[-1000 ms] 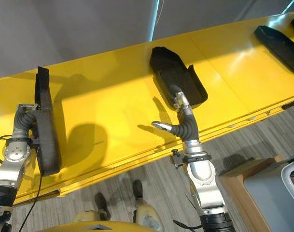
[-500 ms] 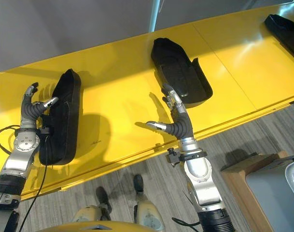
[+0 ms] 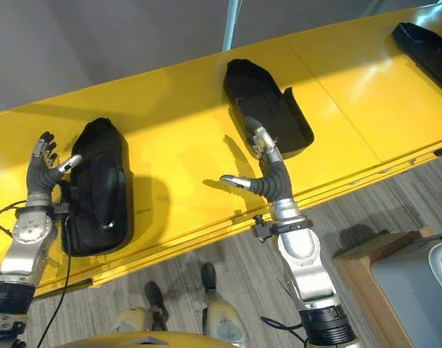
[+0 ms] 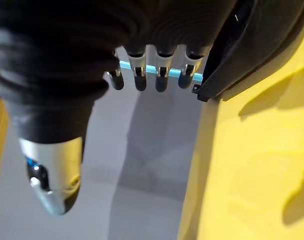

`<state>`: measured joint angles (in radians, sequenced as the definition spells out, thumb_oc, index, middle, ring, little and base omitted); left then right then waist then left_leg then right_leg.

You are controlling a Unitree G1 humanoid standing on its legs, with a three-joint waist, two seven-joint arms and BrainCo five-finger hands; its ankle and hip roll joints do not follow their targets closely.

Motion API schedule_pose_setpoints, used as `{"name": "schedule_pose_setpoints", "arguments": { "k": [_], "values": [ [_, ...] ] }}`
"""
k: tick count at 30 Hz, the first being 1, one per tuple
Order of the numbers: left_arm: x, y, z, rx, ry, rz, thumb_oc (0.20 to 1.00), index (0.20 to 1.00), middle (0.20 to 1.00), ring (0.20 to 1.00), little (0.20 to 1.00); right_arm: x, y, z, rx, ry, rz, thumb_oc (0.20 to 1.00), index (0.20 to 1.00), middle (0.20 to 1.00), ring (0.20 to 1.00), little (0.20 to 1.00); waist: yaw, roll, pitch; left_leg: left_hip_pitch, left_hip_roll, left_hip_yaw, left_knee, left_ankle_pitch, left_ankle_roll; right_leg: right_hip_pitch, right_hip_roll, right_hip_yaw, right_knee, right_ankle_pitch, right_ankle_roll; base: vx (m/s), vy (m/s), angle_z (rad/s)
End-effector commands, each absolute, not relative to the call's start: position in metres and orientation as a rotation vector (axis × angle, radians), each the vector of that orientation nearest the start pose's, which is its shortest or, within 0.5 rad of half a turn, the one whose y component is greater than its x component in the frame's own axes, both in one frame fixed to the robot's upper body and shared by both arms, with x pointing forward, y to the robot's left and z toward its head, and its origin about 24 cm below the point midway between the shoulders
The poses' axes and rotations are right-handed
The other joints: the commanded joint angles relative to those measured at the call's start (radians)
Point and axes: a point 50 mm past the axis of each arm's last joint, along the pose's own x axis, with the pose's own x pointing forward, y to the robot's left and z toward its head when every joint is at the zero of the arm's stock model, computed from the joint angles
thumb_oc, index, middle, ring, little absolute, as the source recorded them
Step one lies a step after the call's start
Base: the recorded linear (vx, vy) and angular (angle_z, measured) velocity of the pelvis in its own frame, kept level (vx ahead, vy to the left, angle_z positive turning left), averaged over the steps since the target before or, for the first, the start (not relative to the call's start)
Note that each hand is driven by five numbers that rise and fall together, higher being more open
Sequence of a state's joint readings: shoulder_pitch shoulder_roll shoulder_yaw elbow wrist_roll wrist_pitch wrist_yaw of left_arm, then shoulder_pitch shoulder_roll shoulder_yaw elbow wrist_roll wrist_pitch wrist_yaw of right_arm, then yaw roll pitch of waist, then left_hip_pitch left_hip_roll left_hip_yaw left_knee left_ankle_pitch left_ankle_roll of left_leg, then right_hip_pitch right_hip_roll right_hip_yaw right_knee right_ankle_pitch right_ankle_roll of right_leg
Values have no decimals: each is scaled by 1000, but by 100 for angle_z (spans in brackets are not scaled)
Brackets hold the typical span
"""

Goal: Move parts from the plastic box to the shelf.

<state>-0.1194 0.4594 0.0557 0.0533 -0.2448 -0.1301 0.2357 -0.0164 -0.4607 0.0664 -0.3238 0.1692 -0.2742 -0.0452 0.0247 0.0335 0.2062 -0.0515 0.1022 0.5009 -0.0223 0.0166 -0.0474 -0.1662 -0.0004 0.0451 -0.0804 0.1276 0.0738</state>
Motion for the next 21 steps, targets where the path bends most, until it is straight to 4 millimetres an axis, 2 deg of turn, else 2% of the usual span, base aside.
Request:
{"name": "schedule_pose_setpoints", "arguments": {
  "k": [1, 3, 4, 6, 9, 10, 11, 12, 14, 16, 17, 18, 20, 21],
  "values": [
    [264, 271, 144, 213, -447, 277, 1000, 1000, 1000, 1000, 1000, 229, -185, 172, -258, -686, 178, 1000, 1000, 1000, 1000, 1000, 28, 28, -28, 7, 126, -53, 181, -126, -103, 25, -19, -14, 227, -298, 108, -61, -83, 8],
    [264, 278, 156, 278, -484, 316, 1000, 1000, 1000, 1000, 1000, 233, -185, 170, -241, -672, 191, 1000, 1000, 1000, 1000, 1000, 46, 21, -8, -59, 122, -139, 239, -102, -120, 20, -18, -17, 227, -290, 96, -151, -95, 8],
    [265, 282, 160, 312, -497, 353, 1000, 1000, 1000, 1000, 1000, 236, -183, 168, -223, -659, 205, 1000, 1000, 1000, 1000, 1000, 51, 13, -1, -88, 98, -210, 290, -154, -111, 12, -21, -14, 237, -289, 94, -144, -57, 16],
    [264, 284, 163, 334, -507, 355, 1000, 1000, 1000, 1000, 1000, 236, -183, 167, -229, -654, 212, 1000, 1000, 1000, 1000, 1000, 52, 6, -4, -92, 92, -220, 318, -167, -106, 7, -26, -14, 234, -280, 96, -79, 3, 9],
    [263, 278, 171, 370, -549, 322, 1000, 1000, 1000, 1000, 1000, 235, -188, 169, -245, -651, 217, 1000, 1000, 1000, 1000, 1000, 52, 6, 1, -56, 86, -226, 469, -222, -93, -1, -28, -22, 252, -270, 98, -101, 118, -12],
    [263, 273, 172, 368, -564, 293, 1000, 1000, 1000, 1000, 1000, 235, -194, 169, -238, -643, 201, 1000, 1000, 1000, 1000, 1000, 47, 9, -9, -27, 65, -261, 565, -227, -95, -10, -23, -28, 264, -265, 95, -93, 164, -19],
    [263, 273, 173, 368, -565, 293, 1000, 1000, 1000, 1000, 1000, 235, -194, 169, -238, -644, 201, 1000, 1000, 1000, 1000, 1000, 46, 7, -10, -30, 63, -262, 564, -222, -95, -12, -25, -28, 261, -261, 95, -91, 180, -22],
    [262, 271, 174, 373, -573, 286, 1000, 1000, 1000, 1000, 1000, 235, -194, 168, -230, -641, 196, 1000, 1000, 1000, 1000, 1000, 42, 6, -13, -27, 54, -288, 618, -219, -100, -16, -25, -23, 264, -254, 98, -91, 159, -13],
    [261, 267, 173, 366, -587, 268, 1000, 1000, 1000, 1000, 1000, 237, -194, 166, -212, -629, 195, 1000, 1000, 1000, 1000, 1000, 25, 5, -33, 22, 73, -303, 566, -221, -102, -29, -21, -4, 265, -235, 123, -91, 250, -9],
    [256, 264, 171, 374, -588, 240, 1000, 1000, 1000, 1000, 1000, 236, -203, 160, -259, -597, 161, 1000, 1000, 1000, 1000, 1000, 13, 10, -58, 137, 113, -234, 428, -239, -106, -22, -25, 2, 246, -218, 154, -137, 333, -29],
    [256, 257, 165, 378, -569, 202, 1000, 1000, 1000, 1000, 1000, 235, -213, 154, -302, -567, 89, 1000, 1000, 1000, 1000, 1000, 3, 0, -74, 175, 126, -183, 337, -282, -100, -19, -40, 5, 236, -197, 180, -167, 262, -17],
    [256, 257, 165, 379, -569, 201, 1000, 1000, 1000, 1000, 1000, 235, -213, 154, -301, -568, 88, 1000, 1000, 1000, 1000, 1000, 5, -4, -74, 175, 121, -181, 333, -276, -99, -21, -43, 8, 232, -191, 180, -224, 224, -15],
    [257, 250, 163, 389, -567, 163, 1000, 1000, 1000, 1000, 1000, 235, -218, 147, -288, -547, 26, 1000, 1000, 1000, 1000, 1000, -3, -27, -71, 186, 106, -150, 249, -293, -94, -37, -62, 1, 225, -147, 188, -319, 121, -14],
    [259, 248, 165, 409, -569, 151, 1000, 1000, 1000, 1000, 1000, 234, -217, 144, -257, -544, -4, 1000, 1000, 1000, 1000, 1000, -5, -55, -53, 194, 92, -135, 199, -308, -89, -58, -64, 2, 213, -83, 188, -336, 96, 7]
  ]
}}
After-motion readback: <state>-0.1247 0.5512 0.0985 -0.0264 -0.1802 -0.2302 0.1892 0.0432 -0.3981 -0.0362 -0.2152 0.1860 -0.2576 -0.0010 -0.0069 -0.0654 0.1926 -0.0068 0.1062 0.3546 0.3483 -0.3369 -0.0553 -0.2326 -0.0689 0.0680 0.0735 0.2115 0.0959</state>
